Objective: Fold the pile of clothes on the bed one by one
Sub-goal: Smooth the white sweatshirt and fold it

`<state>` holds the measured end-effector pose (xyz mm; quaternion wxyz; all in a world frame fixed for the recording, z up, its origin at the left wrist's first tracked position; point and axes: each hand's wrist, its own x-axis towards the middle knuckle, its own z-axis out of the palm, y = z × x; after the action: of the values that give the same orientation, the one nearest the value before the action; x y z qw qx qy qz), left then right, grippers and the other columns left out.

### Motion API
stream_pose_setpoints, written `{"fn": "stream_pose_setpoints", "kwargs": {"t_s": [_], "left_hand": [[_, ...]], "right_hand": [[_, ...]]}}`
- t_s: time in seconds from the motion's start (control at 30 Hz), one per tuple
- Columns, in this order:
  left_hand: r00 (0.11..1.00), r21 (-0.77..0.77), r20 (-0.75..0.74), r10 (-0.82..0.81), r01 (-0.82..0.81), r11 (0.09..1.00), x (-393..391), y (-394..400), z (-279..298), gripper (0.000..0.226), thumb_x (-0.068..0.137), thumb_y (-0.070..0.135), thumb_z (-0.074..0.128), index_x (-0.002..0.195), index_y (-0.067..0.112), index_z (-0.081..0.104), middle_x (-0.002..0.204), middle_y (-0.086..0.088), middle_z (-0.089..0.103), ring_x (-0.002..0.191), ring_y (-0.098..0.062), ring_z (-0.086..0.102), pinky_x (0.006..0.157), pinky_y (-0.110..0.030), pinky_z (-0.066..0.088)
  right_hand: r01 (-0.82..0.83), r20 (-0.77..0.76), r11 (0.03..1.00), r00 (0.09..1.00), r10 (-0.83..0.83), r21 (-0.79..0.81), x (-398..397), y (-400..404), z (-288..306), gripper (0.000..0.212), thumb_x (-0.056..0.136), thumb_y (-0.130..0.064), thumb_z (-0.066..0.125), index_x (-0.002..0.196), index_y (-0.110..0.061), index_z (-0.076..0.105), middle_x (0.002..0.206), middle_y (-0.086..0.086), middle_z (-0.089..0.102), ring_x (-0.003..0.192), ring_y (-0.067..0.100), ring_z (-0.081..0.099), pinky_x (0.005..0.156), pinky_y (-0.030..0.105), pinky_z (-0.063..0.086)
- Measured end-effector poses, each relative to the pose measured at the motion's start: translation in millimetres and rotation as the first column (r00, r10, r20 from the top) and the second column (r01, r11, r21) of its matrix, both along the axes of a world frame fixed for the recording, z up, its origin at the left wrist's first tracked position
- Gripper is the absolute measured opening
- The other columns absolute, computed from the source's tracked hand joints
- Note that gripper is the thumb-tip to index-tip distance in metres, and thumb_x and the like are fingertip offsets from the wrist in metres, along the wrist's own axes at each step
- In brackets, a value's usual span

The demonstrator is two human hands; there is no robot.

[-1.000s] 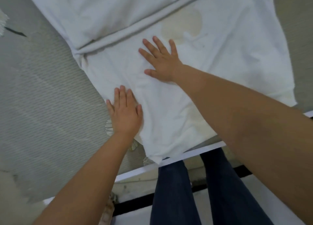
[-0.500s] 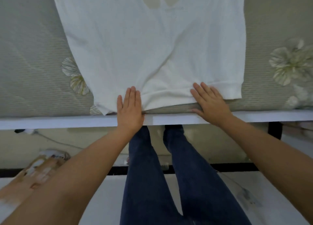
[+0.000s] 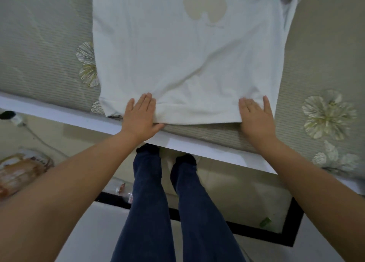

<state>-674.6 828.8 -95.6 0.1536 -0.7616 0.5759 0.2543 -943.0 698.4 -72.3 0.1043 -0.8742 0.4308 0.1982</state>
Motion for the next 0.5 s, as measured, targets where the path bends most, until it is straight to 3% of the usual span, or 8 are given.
{"fn": "stream_pose_setpoints", "kwargs": {"t_s": [0.07,0.13,0.23,0.37,0.43,0.5], "left_hand": [[0.999,-0.052,0.004,0.050,-0.050,0.997,-5.7,2.7,-3.3,0.077,0.089,0.040,0.048,0.145,0.006,0.007,0.155,-0.009,0.002,0.143,-0.018,0.001,0.113,-0.038,-0.003],[0.996,-0.130,-0.015,0.093,-0.095,0.987,-6.5,1.5,-5.7,0.069,0.090,0.015,0.046,0.145,0.005,0.006,0.155,-0.010,0.003,0.143,-0.019,0.000,0.113,-0.034,-0.005],[0.987,-0.299,-0.034,0.158,-0.161,0.940,4.4,0.4,-7.2,0.063,0.087,-0.005,0.043,0.143,0.001,0.015,0.152,-0.016,0.013,0.142,-0.025,0.008,0.113,-0.034,-0.003],[0.983,-0.361,-0.041,0.178,-0.181,0.915,42.8,17.2,7.7,0.056,0.076,-0.022,0.042,0.131,-0.013,0.036,0.139,-0.033,0.033,0.133,-0.043,0.028,0.111,-0.047,0.015],[0.997,-0.405,-0.025,0.066,-0.071,0.911,61.1,30.4,23.1,0.054,0.062,-0.033,0.043,0.114,-0.022,0.049,0.119,-0.043,0.047,0.113,-0.057,0.044,0.098,-0.061,0.032],[0.998,-0.433,0.040,-0.055,0.066,0.899,74.3,45.7,39.2,0.049,0.052,-0.030,0.040,0.097,-0.024,0.058,0.097,-0.044,0.057,0.087,-0.062,0.055,0.074,-0.069,0.041]], "right_hand": [[-0.055,0.081,0.995,0.995,0.062,-0.083,-8.5,0.1,18.3,0.057,0.065,0.021,0.058,0.120,0.020,0.045,0.121,0.036,0.052,0.112,0.047,0.053,0.101,0.066,0.021],[-0.078,0.160,0.975,0.981,0.113,-0.206,-23.1,3.1,32.7,0.050,0.054,0.024,0.055,0.105,0.023,0.055,0.103,0.038,0.060,0.091,0.052,0.060,0.080,0.073,0.035],[-0.118,0.143,0.940,0.975,0.171,-0.322,-34.9,5.1,43.2,0.044,0.062,0.014,0.039,0.100,0.022,0.059,0.098,0.037,0.063,0.086,0.050,0.063,0.070,0.067,0.044],[-0.076,0.162,0.945,0.978,0.133,-0.319,-33.5,12.6,42.4,0.041,0.061,0.016,0.038,0.093,0.020,0.063,0.093,0.035,0.065,0.080,0.047,0.065,0.064,0.061,0.049],[-0.034,0.167,0.963,0.983,0.081,-0.266,-29.6,16.1,38.8,0.039,0.053,0.021,0.048,0.088,0.018,0.065,0.089,0.034,0.066,0.076,0.048,0.065,0.063,0.063,0.048],[0.045,0.197,0.978,0.980,-0.004,-0.204,-25.4,20.5,34.1,0.036,0.050,0.025,0.055,0.084,0.017,0.066,0.086,0.035,0.066,0.075,0.052,0.064,0.066,0.067,0.046]]}}
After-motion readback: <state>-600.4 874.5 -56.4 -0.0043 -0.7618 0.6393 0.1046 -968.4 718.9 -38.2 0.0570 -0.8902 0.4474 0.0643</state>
